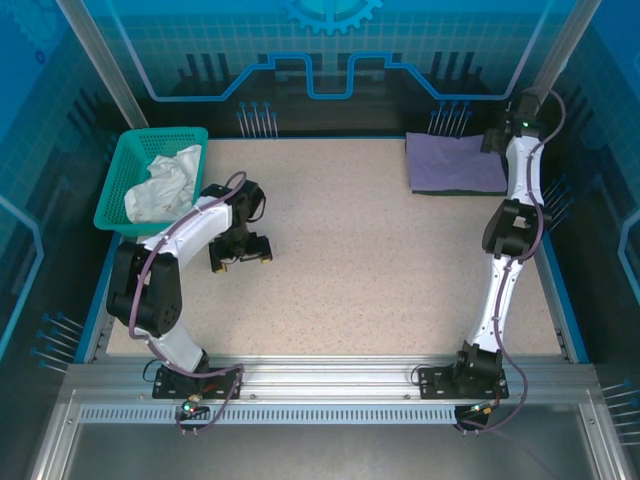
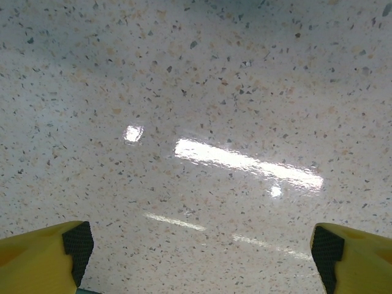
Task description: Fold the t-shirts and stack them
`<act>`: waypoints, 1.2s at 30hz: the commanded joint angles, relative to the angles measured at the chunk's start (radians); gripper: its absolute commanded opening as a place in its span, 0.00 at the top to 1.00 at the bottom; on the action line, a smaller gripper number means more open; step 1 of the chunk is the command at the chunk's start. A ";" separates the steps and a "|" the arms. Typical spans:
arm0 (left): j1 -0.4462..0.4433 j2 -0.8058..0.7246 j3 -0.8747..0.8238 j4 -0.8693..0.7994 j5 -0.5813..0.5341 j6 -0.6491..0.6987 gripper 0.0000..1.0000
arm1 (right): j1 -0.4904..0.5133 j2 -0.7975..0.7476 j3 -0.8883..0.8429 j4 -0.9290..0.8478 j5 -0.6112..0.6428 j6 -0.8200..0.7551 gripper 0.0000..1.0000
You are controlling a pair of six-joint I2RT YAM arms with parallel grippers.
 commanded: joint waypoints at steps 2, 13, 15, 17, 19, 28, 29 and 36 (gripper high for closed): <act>-0.033 0.010 0.031 -0.036 -0.004 -0.009 0.05 | 0.010 -0.109 -0.063 -0.018 0.081 0.126 0.05; -0.142 -0.047 0.077 -0.010 -0.048 0.015 0.01 | 0.138 -0.642 -0.867 0.352 -0.247 0.323 0.01; -0.156 -0.083 0.102 -0.001 -0.080 0.025 0.01 | 0.196 -0.723 -0.951 0.395 -0.257 0.348 0.00; -0.165 -0.131 0.122 0.013 -0.130 0.028 0.01 | 0.262 -0.791 -0.998 0.400 -0.233 0.368 0.00; -0.167 -0.199 0.118 0.051 -0.178 0.030 0.01 | 0.339 -0.859 -1.024 0.378 -0.185 0.396 0.00; -0.165 -0.626 -0.172 0.382 -0.421 0.067 0.01 | 0.620 -0.952 -1.005 0.442 -0.025 0.207 0.00; -0.161 -0.660 -0.197 0.405 -0.450 0.082 0.01 | 0.642 -0.944 -1.012 0.469 -0.001 0.159 0.00; 0.017 -0.815 -0.380 0.552 -0.520 -0.026 0.01 | 0.675 -0.980 -1.318 0.696 0.026 0.005 0.00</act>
